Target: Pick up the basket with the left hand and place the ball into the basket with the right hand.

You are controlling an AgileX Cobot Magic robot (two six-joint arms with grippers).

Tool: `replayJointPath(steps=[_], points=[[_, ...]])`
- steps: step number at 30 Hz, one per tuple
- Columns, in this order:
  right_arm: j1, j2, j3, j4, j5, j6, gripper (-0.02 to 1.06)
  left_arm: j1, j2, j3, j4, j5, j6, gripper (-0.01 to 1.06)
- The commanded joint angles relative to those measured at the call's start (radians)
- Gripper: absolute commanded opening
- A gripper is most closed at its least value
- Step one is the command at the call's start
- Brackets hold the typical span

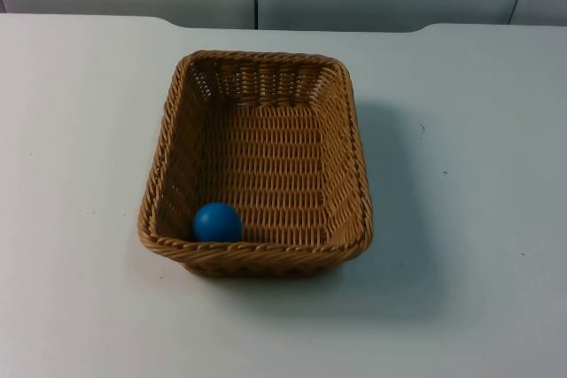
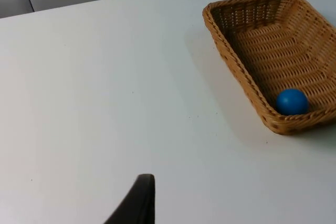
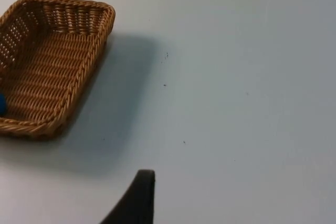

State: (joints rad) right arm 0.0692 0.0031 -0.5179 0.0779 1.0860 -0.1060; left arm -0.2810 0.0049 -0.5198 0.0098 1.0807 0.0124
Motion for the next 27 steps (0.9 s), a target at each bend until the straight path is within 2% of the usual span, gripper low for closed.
replayJointPath(steps=[1,11,14,18,19,23,24,27], points=[[0.001,-0.003,0.006,0.007,-0.004,0.003,1.01,-0.002,-0.005,0.006,-0.010,-0.001,0.002,1.02],[0.038,-0.003,0.006,0.007,-0.005,0.001,1.01,-0.002,-0.005,0.006,-0.010,-0.001,0.002,1.02],[0.039,-0.003,0.006,0.007,-0.005,0.001,1.01,0.020,-0.005,0.006,-0.010,-0.001,0.003,1.02],[-0.050,-0.003,0.006,0.007,-0.005,0.001,1.01,0.134,-0.005,0.006,-0.003,-0.001,0.003,1.02],[-0.050,-0.003,0.006,0.007,-0.005,0.001,1.01,0.134,-0.005,0.006,-0.003,-0.001,0.003,1.02],[-0.127,-0.003,0.006,0.007,-0.005,0.001,1.01,0.262,-0.005,0.006,-0.003,-0.002,0.003,1.02],[-0.127,-0.003,0.006,0.007,-0.005,0.001,1.01,0.262,-0.005,0.006,-0.003,-0.002,0.003,1.02],[-0.150,-0.003,0.006,0.007,-0.005,0.001,1.01,0.333,-0.005,0.006,-0.003,-0.002,0.003,1.02]])
